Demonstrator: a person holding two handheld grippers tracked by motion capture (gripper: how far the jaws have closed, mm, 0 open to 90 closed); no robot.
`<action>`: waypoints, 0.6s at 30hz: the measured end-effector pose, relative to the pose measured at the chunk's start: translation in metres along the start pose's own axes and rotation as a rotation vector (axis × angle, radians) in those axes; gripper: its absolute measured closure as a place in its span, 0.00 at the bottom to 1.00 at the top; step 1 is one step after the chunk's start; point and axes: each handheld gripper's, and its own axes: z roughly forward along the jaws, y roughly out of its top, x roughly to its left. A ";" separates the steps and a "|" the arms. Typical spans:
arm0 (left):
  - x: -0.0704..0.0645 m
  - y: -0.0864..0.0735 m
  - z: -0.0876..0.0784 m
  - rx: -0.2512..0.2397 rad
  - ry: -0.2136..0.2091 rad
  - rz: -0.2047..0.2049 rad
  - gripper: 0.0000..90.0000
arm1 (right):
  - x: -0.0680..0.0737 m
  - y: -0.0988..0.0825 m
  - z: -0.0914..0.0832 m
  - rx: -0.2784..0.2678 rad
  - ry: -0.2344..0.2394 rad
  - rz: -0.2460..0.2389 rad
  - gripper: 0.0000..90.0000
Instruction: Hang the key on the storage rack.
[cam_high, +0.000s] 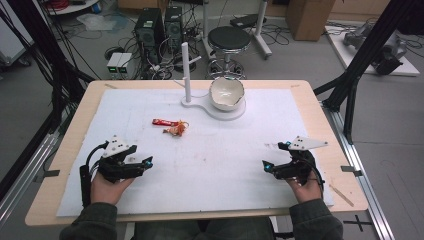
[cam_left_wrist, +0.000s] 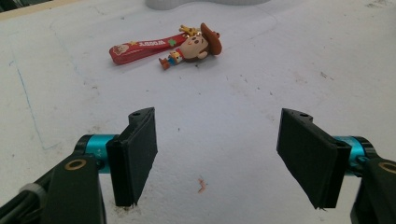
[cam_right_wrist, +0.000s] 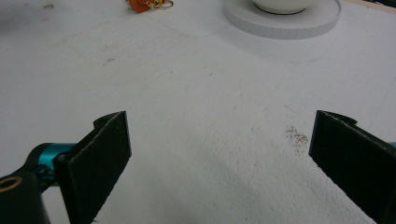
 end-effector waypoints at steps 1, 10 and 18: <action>0.000 0.000 -0.001 0.002 -0.001 0.001 0.32 | -0.001 0.003 0.002 -0.005 0.006 0.005 0.05; -0.002 -0.002 -0.006 -0.010 -0.007 0.006 0.32 | 0.001 0.031 0.022 0.034 0.026 -0.059 0.06; -0.003 -0.003 -0.012 -0.017 -0.010 0.014 0.31 | 0.018 0.075 0.063 0.095 0.078 -0.145 0.06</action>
